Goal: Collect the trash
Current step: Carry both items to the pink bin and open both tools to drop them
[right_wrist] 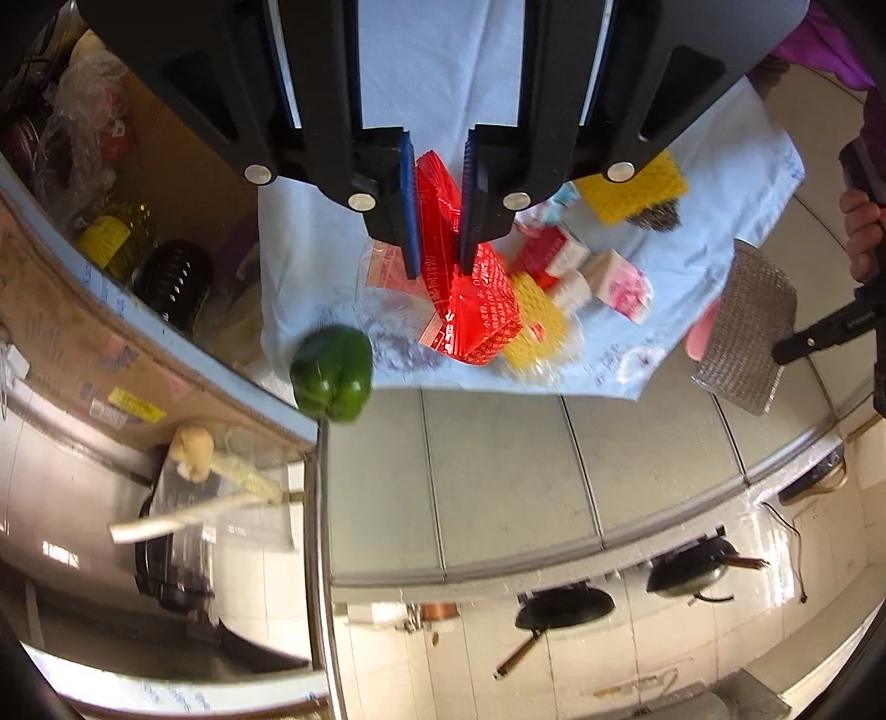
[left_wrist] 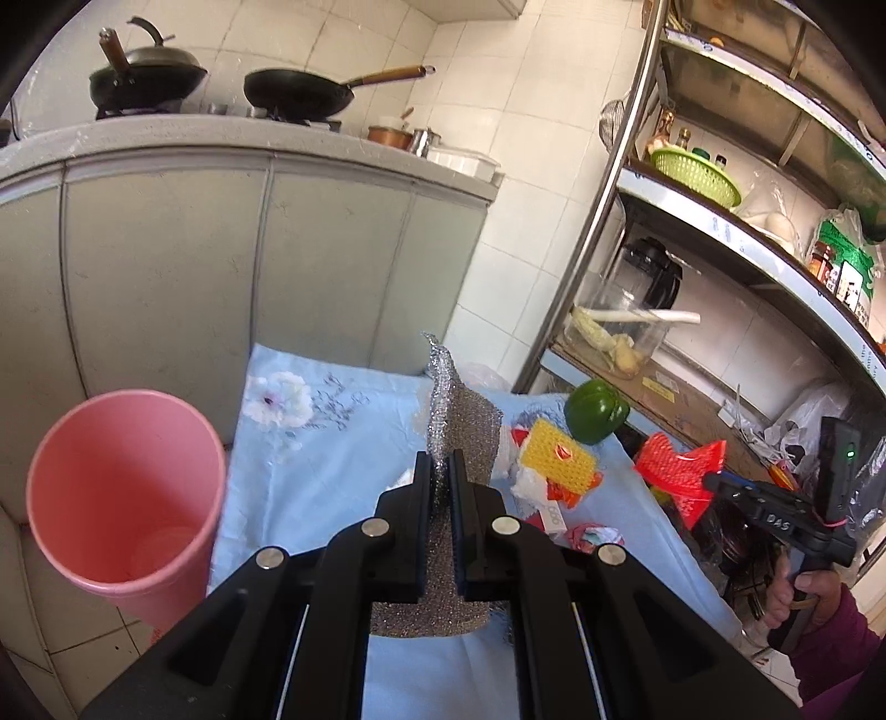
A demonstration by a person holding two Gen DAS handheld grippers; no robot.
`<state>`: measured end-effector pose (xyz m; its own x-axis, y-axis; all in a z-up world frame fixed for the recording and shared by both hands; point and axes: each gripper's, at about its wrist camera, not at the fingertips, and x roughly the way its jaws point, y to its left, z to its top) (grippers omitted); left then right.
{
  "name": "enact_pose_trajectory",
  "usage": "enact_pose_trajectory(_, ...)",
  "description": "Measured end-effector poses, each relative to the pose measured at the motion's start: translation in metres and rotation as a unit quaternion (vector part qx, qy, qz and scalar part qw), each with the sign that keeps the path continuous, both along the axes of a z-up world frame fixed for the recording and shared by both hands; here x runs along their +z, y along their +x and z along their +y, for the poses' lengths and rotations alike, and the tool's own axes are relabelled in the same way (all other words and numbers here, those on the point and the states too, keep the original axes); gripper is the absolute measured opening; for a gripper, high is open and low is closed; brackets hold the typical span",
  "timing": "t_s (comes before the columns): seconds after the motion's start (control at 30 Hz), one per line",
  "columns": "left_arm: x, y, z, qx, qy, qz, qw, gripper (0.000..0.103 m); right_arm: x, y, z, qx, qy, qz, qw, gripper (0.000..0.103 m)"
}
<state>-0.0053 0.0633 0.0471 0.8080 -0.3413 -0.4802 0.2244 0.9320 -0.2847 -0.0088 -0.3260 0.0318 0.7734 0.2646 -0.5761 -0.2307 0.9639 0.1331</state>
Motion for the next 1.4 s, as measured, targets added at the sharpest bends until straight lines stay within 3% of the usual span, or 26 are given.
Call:
enact_pose_trajectory(0.2, 0.019, -0.015, 0.038, 0.067, 0.013, -0.039, 0.9969, 0.006, 0.028, 0.008, 0.04, 0.051, 0.01, -0.033, 0.998, 0.013)
enact_pose_trajectory(0.37, 0.026, -0.022, 0.081, 0.141, 0.032, -0.057, 0.9879, 0.006, 0.041, 0.032, 0.103, 0.129, 0.033, -0.033, 0.991, 0.013)
enact_pose_trajectory(0.53, 0.014, -0.021, 0.12, 0.207, 0.055, -0.048, 0.9755, 0.006, 0.043, 0.059, 0.184, 0.209, 0.059, -0.012, 0.976, 0.013)
enact_pose_trajectory(0.77, -0.019, -0.005, 0.158, 0.259, 0.069, -0.01, 0.9633, 0.006, 0.023, 0.087, 0.303, 0.295, 0.061, 0.035, 0.953, 0.014)
enact_pose_trajectory(0.97, -0.054, 0.018, 0.18, 0.277, 0.05, 0.034, 0.959, 0.006, -0.014, 0.106, 0.366, 0.31, 0.038, 0.089, 0.946, 0.014)
enact_pose_trajectory(1.23, -0.091, 0.039, 0.175, 0.27, 0.042, 0.086, 0.958, 0.007, -0.064, 0.126, 0.395, 0.295, 0.023, 0.163, 0.941, 0.015)
enact_pose_trajectory(1.33, -0.094, 0.042, 0.172, 0.272, 0.046, 0.094, 0.9565, 0.011, -0.072, 0.128, 0.399, 0.297, 0.022, 0.183, 0.937, 0.022)
enact_pose_trajectory(1.4, -0.093, 0.043, 0.172, 0.275, 0.045, 0.096, 0.9555, 0.022, -0.071, 0.129, 0.398, 0.297, 0.029, 0.185, 0.936, 0.037)
